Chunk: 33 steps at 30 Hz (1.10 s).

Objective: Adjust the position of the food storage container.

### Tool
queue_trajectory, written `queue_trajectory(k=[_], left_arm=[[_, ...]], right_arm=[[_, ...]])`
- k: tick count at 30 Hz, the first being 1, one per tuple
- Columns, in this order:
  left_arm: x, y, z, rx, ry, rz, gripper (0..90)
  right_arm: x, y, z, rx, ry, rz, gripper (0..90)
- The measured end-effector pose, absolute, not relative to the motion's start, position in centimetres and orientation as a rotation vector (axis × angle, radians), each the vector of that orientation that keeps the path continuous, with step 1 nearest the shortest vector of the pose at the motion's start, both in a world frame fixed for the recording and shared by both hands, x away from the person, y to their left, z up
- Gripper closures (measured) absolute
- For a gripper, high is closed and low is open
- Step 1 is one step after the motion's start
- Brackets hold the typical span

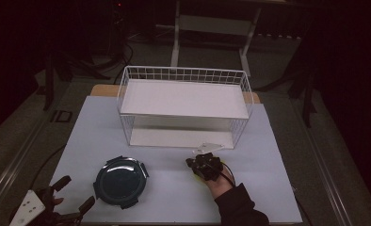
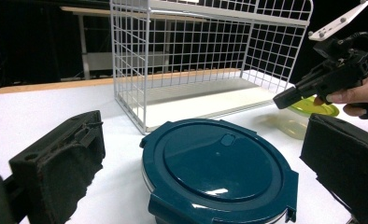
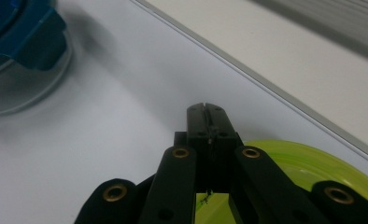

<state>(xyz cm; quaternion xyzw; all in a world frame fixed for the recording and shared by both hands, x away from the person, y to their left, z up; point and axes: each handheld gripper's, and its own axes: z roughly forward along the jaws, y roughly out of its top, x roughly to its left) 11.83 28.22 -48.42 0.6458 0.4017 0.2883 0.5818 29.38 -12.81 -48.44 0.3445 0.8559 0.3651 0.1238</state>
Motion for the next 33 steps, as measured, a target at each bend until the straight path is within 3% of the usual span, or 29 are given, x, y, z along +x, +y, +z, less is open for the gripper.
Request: queue_trajectory(k=[33], left_arm=[[11.9, 28.1, -48.4, 1.53, 0.937, 0.641, 0.0]], right_arm=[[28.8, -19.7, -48.3, 1.178, 2.388, 1.061, 89.3]])
